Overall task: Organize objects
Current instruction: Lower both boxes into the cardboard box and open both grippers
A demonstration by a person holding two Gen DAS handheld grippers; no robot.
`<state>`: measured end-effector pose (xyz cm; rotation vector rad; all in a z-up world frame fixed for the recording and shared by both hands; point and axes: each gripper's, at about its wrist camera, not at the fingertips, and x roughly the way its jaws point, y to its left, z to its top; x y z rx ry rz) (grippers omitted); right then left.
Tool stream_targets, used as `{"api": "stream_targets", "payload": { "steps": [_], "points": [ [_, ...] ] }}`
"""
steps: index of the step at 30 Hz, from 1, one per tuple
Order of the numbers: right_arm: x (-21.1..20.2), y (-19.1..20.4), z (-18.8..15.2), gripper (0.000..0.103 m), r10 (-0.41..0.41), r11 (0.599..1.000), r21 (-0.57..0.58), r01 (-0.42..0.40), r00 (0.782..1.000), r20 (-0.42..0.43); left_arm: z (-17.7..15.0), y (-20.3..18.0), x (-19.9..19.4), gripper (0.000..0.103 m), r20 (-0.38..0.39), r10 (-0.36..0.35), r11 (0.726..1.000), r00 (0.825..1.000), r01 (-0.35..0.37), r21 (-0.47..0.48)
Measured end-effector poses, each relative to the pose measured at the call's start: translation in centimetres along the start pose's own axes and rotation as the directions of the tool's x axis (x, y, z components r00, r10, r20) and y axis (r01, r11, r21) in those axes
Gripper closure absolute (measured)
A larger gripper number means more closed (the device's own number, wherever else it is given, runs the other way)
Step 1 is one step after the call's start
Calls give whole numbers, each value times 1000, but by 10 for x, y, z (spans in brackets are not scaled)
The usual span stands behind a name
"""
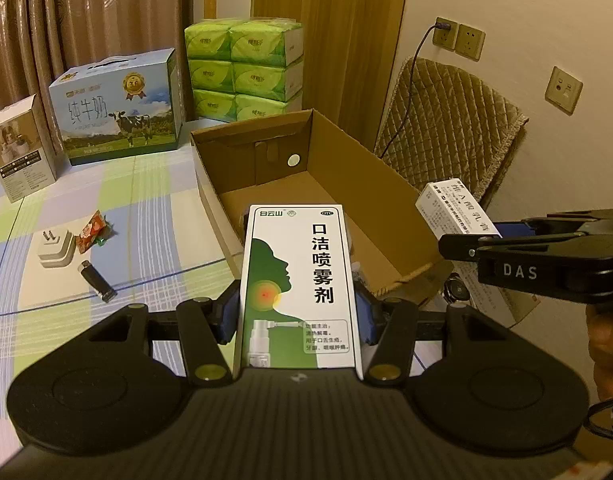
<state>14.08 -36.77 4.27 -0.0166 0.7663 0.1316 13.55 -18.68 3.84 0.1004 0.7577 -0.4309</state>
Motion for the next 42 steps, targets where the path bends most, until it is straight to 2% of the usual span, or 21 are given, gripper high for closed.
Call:
{"api": "stream_targets", "payload": {
  "steps": [7, 20, 30, 42],
  "points": [
    [15, -7, 10, 68, 0, 1000, 1, 0, 1000, -6, 9, 1, 13, 52, -7, -3, 1000, 1000, 3, -6],
    [36, -20, 48, 68, 32, 999, 28, -32, 999, 9, 39, 5, 47, 52, -20, -14, 1000, 1000, 14, -12],
    [42, -32, 52, 68, 35, 997, 64, -35, 999, 3, 59, 3, 72, 52, -10, -13, 999, 1000, 13, -42],
    [41, -24, 48, 68, 74, 994, 80, -73, 997, -2, 44, 26, 54, 52, -6, 5, 994, 1000, -6, -112]
  ]
}}
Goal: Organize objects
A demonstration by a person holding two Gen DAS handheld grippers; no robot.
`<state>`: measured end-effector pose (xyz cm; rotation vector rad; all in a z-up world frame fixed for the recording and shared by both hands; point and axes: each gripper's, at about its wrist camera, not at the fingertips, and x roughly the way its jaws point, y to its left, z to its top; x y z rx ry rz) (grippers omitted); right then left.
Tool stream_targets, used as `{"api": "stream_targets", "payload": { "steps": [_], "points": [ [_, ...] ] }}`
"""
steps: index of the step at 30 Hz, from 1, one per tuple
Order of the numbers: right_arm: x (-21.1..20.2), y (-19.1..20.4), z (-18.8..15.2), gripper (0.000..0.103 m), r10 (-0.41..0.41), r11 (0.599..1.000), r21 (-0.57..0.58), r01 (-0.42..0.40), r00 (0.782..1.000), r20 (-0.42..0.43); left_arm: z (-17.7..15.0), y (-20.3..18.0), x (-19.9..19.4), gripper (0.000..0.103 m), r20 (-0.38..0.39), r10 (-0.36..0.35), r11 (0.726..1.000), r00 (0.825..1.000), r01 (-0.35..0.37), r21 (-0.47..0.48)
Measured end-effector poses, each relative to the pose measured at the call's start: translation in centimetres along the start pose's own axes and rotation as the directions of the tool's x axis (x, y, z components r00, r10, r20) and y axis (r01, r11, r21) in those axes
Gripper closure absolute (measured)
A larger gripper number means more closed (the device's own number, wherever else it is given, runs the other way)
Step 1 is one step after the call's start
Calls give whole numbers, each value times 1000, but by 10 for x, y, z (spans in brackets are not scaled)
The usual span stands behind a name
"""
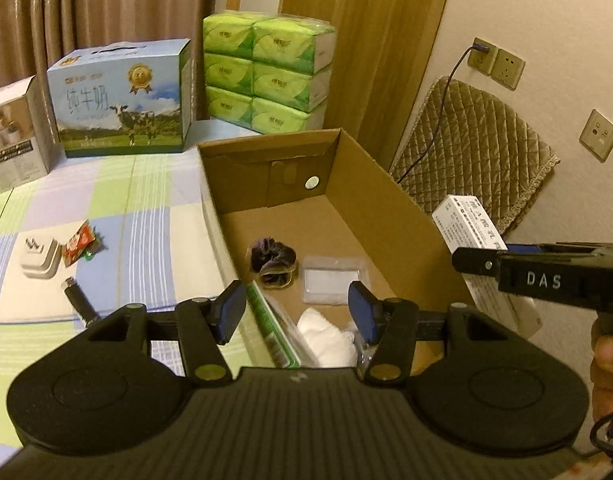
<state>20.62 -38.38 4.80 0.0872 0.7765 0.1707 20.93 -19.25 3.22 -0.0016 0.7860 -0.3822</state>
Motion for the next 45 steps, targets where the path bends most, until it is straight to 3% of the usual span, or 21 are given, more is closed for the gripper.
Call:
{"api": "stream_targets", "payload": {
  "steps": [9, 13, 20, 24, 27, 30, 35, 40, 45],
  "points": [
    [16, 17, 13, 67, 61, 998, -3, -61, 998, 19, -11, 19, -15, 48, 8, 29, 999, 1000, -29, -24],
    [20, 12, 14, 47, 99, 994, 38, -99, 995, 24, -15, 30, -19, 45, 9, 38, 998, 999, -38, -47],
    [5, 12, -6, 42, 92, 994, 61, -92, 996, 5, -31, 42, -30, 37, 15, 89, 996, 996, -89, -29],
    [-11, 23, -17, 40, 111, 992, 66, -111, 994, 16, -43, 51, -39, 37, 7, 76, 995, 997, -75, -64],
    [-22, 38, -25, 30, 122, 992, 42, -122, 992, 20, -50, 58, -49, 36, 6, 83, 994, 997, -83, -72],
    [-33, 55, -33, 24, 142, 989, 30, -143, 989, 33, -59, 68, -63, 33, 8, 97, 992, 995, -96, -81],
    [-43, 85, -46, 4, 172, 985, 7, -173, 984, 37, -70, 95, -89, 24, 9, 146, 984, 989, -144, -104],
    [-46, 112, -55, 2, 189, 982, -33, -188, 982, 28, -80, 121, -116, 9, 31, 201, 971, 979, -195, -137],
    [-46, 136, -59, 2, 211, 975, -72, -208, 977, 32, -89, 146, -137, 1, 51, 263, 953, 964, -251, -167]
  ]
}}
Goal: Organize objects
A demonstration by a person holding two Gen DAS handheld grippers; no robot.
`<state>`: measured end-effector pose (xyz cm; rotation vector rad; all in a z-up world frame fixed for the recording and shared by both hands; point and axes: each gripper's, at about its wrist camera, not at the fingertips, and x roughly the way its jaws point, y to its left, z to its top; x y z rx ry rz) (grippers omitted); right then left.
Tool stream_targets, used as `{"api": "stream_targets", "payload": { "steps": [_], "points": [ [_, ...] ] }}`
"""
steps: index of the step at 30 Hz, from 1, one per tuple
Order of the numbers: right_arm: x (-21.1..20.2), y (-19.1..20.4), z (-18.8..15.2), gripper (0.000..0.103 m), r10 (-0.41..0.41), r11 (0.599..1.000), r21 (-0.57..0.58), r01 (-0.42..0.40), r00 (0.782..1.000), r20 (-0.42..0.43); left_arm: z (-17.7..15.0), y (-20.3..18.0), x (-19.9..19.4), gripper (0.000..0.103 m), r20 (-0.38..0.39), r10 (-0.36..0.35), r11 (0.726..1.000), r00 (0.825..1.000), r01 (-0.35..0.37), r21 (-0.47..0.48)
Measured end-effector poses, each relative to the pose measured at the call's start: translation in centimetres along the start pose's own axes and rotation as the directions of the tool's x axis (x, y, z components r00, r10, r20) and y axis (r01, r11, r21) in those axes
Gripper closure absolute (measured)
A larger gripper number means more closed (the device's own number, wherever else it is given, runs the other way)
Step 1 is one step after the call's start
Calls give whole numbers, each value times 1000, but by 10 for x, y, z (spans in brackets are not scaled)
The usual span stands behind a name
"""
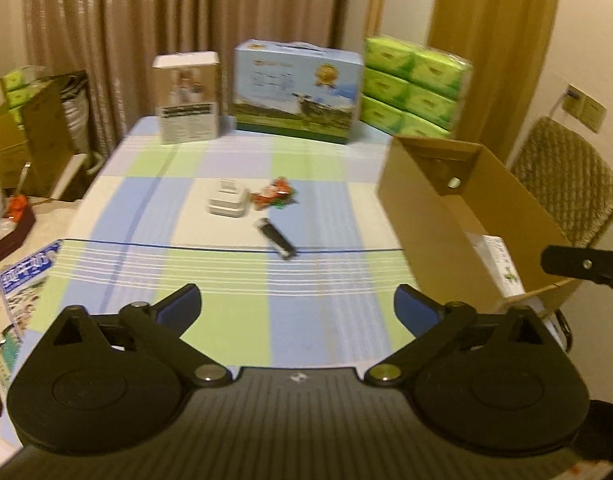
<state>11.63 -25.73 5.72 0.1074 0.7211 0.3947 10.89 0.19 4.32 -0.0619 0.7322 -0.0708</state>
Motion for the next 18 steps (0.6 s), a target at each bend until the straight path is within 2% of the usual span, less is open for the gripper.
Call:
{"api": "stream_targets", "payload": {
  "steps": [12, 15, 18],
  "points": [
    [45, 50, -6, 2, 65, 992, -109, -65, 998, 0, -1, 56, 0, 1, 49, 120, 992, 992, -118, -33],
    [66, 60, -7, 2, 80, 988, -127, -83, 996, -24, 0, 68, 5, 1, 79, 126, 992, 989, -124, -38],
    [86, 67, -6, 2, 82, 985, -147, -87, 996, -41, 1, 78, 17, 1, 76, 142, 990, 987, -139, -38]
  ]
}}
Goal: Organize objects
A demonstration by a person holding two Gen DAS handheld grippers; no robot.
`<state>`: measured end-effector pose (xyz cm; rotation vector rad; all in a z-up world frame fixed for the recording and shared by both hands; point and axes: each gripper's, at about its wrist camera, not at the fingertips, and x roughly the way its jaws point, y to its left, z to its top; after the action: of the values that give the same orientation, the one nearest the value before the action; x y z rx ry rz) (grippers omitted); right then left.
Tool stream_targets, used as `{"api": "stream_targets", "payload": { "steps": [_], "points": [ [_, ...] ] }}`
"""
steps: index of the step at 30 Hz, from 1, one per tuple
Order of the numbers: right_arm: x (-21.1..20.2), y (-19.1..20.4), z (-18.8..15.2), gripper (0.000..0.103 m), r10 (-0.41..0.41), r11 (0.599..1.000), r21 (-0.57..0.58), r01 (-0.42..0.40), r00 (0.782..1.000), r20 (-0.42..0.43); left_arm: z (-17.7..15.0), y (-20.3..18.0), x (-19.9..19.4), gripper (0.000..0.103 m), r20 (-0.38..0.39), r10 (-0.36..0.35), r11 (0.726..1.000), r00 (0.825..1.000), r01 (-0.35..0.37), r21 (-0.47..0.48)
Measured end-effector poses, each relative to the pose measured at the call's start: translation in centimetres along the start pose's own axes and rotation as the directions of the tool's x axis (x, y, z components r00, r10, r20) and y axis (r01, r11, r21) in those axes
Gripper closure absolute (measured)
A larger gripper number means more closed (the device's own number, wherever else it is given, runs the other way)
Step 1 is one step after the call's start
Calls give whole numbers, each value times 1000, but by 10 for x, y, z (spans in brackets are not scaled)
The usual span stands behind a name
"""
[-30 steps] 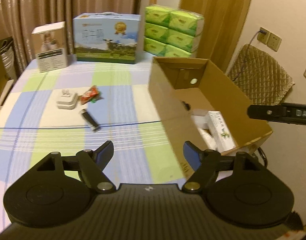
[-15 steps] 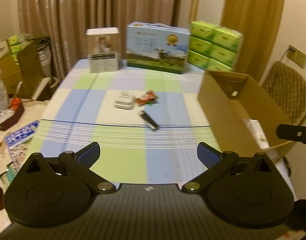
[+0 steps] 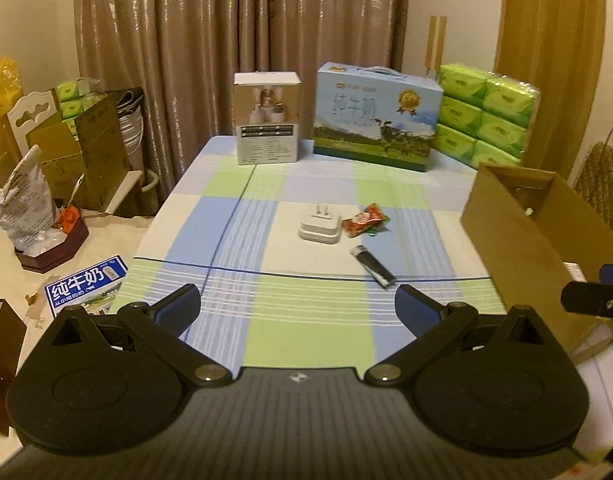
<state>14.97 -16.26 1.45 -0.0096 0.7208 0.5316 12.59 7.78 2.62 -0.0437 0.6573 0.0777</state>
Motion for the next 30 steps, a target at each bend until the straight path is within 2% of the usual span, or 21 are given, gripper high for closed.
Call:
{"api": "stream_targets", "payload": {
  "steps": [15, 18, 21, 23, 25, 27, 30],
  "points": [
    [97, -1, 9, 3, 9, 1000, -27, -11, 997, -73, 1, 12, 83, 1, -68, -15, 1000, 998, 16, 8],
    [115, -4, 6, 12, 19, 999, -38, -22, 997, -77, 1, 14, 97, 2, -75, -35, 999, 997, 33, -28],
    [137, -8, 1, 25, 20, 998, -60, -24, 997, -69, 3, 13, 114, 2, -75, -40, 999, 996, 39, -23],
    [152, -10, -2, 40, 12, 997, -69, -17, 997, -72, 4, 13, 126, 2, -73, -39, 999, 997, 37, -22],
    [164, -11, -3, 45, 22, 997, -77, -27, 997, -72, 5, 16, 136, 2, -65, -47, 998, 997, 44, -55],
    [175, -9, -2, 46, 41, 994, -100, -47, 997, -62, 5, 20, 150, 2, -78, -60, 994, 995, 53, -91],
    [194, -9, -1, 49, 58, 990, -126, -64, 997, -53, 5, 22, 166, 2, -88, -48, 995, 995, 40, -88]
  ]
}}
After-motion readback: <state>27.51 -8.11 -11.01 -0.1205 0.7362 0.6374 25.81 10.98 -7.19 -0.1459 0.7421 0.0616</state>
